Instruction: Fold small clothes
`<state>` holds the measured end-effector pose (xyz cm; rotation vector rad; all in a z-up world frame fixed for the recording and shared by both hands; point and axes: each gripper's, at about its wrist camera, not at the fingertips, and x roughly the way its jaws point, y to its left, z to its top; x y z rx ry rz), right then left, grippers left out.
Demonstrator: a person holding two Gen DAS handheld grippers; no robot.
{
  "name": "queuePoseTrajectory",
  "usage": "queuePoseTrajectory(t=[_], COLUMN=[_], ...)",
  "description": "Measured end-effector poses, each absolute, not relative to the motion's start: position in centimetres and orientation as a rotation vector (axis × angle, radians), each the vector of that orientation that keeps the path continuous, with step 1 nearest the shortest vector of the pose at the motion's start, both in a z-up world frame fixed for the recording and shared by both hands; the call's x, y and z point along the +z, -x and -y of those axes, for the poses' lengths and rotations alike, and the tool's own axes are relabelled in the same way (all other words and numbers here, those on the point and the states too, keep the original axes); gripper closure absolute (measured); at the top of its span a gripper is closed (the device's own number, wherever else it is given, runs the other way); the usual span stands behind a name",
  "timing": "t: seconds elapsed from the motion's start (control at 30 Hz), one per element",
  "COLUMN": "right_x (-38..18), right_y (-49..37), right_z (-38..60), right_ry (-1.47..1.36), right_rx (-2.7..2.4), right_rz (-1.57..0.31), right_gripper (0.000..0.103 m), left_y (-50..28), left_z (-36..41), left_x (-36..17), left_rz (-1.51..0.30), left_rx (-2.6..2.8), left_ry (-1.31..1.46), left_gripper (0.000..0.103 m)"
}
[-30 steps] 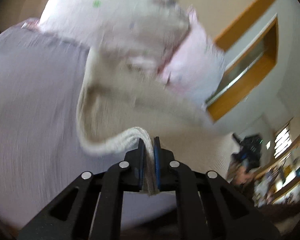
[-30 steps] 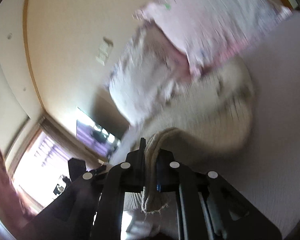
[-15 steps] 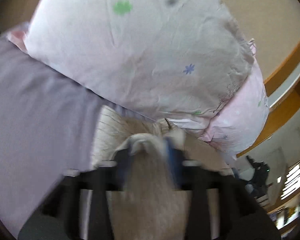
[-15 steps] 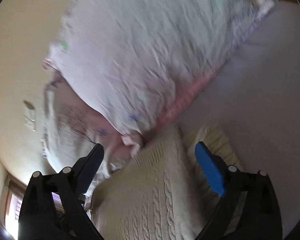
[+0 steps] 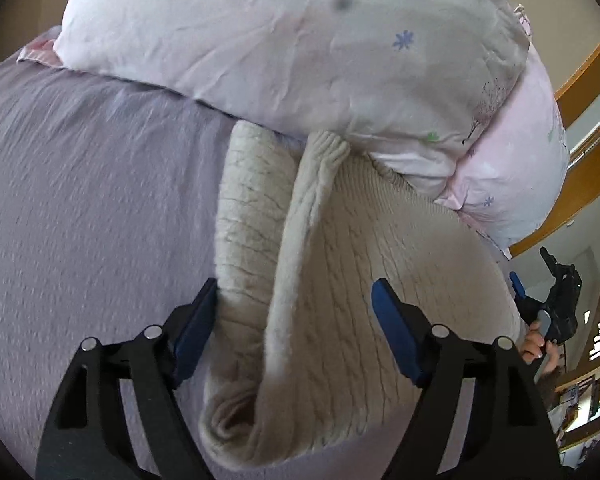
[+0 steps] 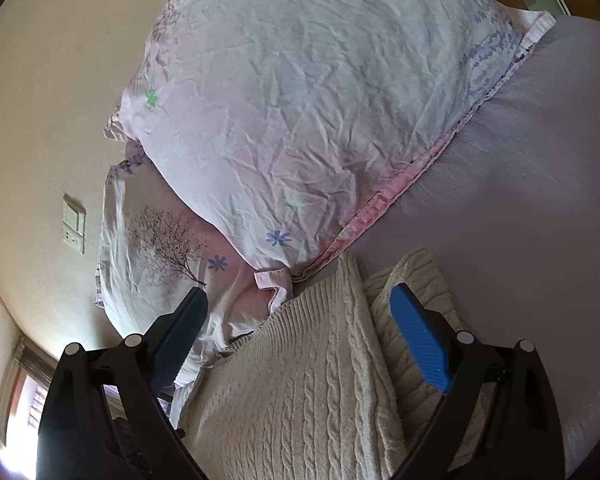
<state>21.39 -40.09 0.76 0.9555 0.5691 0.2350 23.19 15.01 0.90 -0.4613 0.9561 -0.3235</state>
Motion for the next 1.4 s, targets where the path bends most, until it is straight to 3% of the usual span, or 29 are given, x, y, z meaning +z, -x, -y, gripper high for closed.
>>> queuePoseTrajectory(t=[0.03,0.07,0.1,0.13,0.17,0.37,0.5,0.67,0.8,0.87,0.93,1.0,1.1,1.27,1.4], right_x=[0.7,0.7,0.7,0.7,0.7,0.9,1.6,2.9,2.9,2.6,2.1,1.4,0.2,-1.4,-1.4], right_y=[-21.4,-21.4,-21.4,-21.4,-21.4,-21.3,-20.4,-19.0,-18.8,-19.0,-19.2,-20.0,-21.6,-22.8,-22.7], right_z=[40.1,40.1,40.1,39.9,39.8,40.1,41.2,43.3,44.8,45.4,45.9,46.1,44.7,41.6,40.3], right_ry=[-0.96,-0.962,-0.963,-0.961,-0.961,-0.982,-0.986,-0.942,-0.899,-0.884,-0.891,-0.929,-0.902,-0.773,-0.694], right_rx=[0.238,0.245,0.25,0.259,0.264,0.29,0.288,0.223,0.163,0.14,0.14,0.18,0.227,0.21,0.215], right_rz=[-0.569,-0.571,-0.572,-0.575,-0.577,-0.579,-0.524,-0.452,-0.472,-0.506,-0.548,-0.622,-0.782,-0.955,-0.957], right_gripper=[0.008,0.008,0.008,0.008,0.008,0.008,0.008,0.008,0.008,0.008,0.005,0.002,0.002,0.002,0.002], left_y=[-23.4,-23.8,-24.2,-24.5,-24.8,-24.1,-23.9,-25.0,-26.1,-26.0,-25.5,-24.8,-24.0,-23.7,-23.8], left_z=[-15.1,-15.7,-16.5,-16.9,-17.7,-18.2,-14.2,-0.9,12.3,15.9,15.5,12.8,8.9,7.6,9.0], left_x=[0.9,0.4,-0.3,-1.1,-2.4,-3.9,1.1,7.8,7.2,6.4,6.7,7.4,7.5,3.8,1.6], left_rz=[-0.954,-0.962,-0.98,-1.0,-1.019,-0.947,-0.821,-0.8,-0.956,-1.001,-0.968,-0.898,-0.865,-1.019,-1.08], left_rx=[-0.328,-0.349,-0.38,-0.399,-0.415,-0.533,-0.661,-0.949,-1.089,-1.17,-1.147,-1.008,-0.72,-0.512,-0.528], left_ry=[0.487,0.563,0.675,0.752,0.871,1.218,1.216,1.048,0.858,0.854,0.835,0.756,0.597,0.408,0.348], left_gripper=[0.029,0.039,0.056,0.063,0.079,0.085,0.087,0.087,0.077,0.076,0.071,0.048,0.035,0.035,0.03])
